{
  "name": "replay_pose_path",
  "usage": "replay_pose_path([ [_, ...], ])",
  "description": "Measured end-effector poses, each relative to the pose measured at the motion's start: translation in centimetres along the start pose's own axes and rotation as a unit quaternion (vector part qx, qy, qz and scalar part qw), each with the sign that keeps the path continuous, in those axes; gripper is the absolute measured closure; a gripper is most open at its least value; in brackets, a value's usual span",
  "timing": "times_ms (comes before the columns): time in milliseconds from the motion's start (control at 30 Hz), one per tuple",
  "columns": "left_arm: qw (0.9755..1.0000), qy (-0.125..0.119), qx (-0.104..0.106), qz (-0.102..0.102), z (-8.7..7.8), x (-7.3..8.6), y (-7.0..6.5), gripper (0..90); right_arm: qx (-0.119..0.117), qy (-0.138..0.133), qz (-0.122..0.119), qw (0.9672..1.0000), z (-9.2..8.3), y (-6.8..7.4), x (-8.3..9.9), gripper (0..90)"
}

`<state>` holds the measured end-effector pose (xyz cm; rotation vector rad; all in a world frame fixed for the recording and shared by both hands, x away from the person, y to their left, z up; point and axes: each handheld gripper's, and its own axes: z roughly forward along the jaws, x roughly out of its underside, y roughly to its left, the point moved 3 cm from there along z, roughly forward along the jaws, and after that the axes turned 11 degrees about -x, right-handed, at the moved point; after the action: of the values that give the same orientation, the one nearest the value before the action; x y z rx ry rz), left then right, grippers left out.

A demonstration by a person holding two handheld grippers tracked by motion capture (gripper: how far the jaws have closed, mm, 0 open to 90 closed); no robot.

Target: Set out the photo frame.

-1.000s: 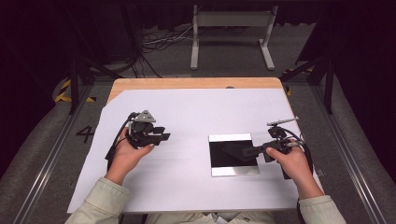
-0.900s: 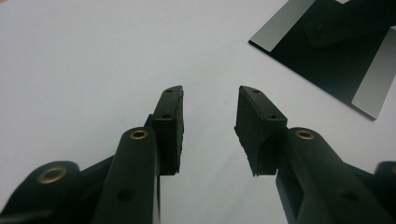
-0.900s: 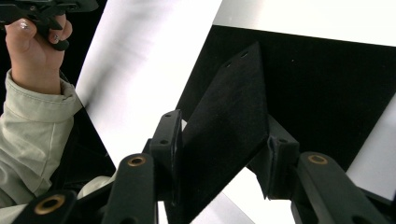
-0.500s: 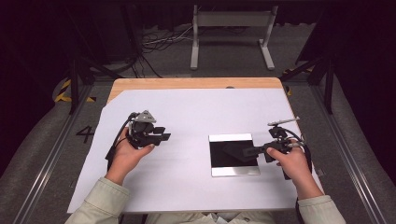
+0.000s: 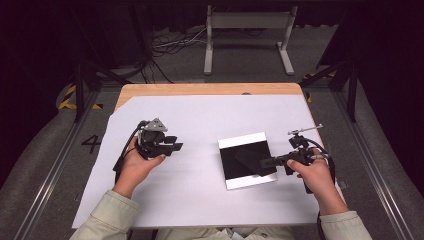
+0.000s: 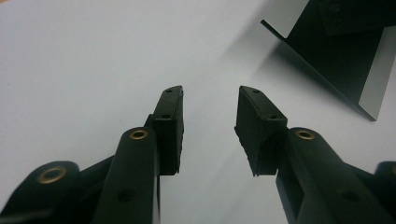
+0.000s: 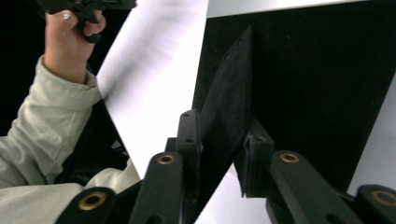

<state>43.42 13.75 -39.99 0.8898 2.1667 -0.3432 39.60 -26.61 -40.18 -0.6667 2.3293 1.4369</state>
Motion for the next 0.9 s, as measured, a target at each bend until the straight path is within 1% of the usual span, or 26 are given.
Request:
replay_pose_path([
  [33, 1.0, 0.0, 0.0, -0.001, 0.0, 0.0, 0.0, 62.3, -0.007, 0.0, -0.006, 1.0, 0.0, 0.3, 0.0, 77.0],
  [133, 1.0, -0.002, 0.0, -0.003, -0.1, 0.0, 0.0, 62.2, -0.011, -0.002, -0.008, 0.9999, 0.0, 0.5, 0.0, 79.6],
  [200, 1.0, -0.004, 0.0, -0.003, -0.1, 0.0, 0.0, 62.2, -0.027, -0.005, -0.013, 0.9996, 0.1, 0.8, -0.1, 83.6],
  [300, 1.0, -0.005, 0.0, -0.003, -0.1, 0.0, 0.0, 62.3, -0.036, -0.005, -0.014, 0.9993, 0.1, 1.0, -0.1, 85.9],
  [333, 1.0, -0.005, 0.0, -0.005, -0.1, 0.0, 0.0, 62.3, -0.047, -0.005, -0.02, 0.9987, 0.2, 1.3, -0.1, 87.1],
  [367, 1.0, -0.005, 0.0, -0.005, -0.1, 0.0, 0.0, 62.2, -0.048, -0.004, -0.026, 0.9985, 0.3, 1.6, -0.1, 87.2],
  [433, 1.0, -0.005, 0.001, -0.005, -0.1, 0.0, 0.0, 62.3, -0.044, -0.003, -0.029, 0.9986, 0.4, 2.0, -0.1, 87.3],
  [500, 1.0, -0.006, 0.001, -0.005, -0.1, 0.0, 0.0, 62.3, -0.051, -0.004, -0.032, 0.9982, 0.4, 2.2, -0.1, 87.3],
  [533, 1.0, -0.006, 0.001, -0.005, -0.2, 0.0, 0.0, 62.3, -0.051, -0.004, -0.032, 0.9982, 0.4, 2.2, -0.1, 87.3],
  [600, 1.0, -0.006, 0.001, -0.005, -0.2, 0.0, 0.0, 62.3, -0.048, -0.004, -0.04, 0.998, 0.5, 2.4, -0.1, 87.3],
  [767, 1.0, -0.006, 0.001, -0.005, -0.2, 0.0, 0.0, 62.3, -0.05, -0.007, -0.044, 0.9977, 0.6, 2.5, -0.1, 87.4],
  [900, 1.0, -0.007, 0.001, -0.004, -0.2, 0.0, 0.1, 62.3, -0.052, -0.018, -0.055, 0.997, 0.7, 2.6, -0.2, 87.4],
])
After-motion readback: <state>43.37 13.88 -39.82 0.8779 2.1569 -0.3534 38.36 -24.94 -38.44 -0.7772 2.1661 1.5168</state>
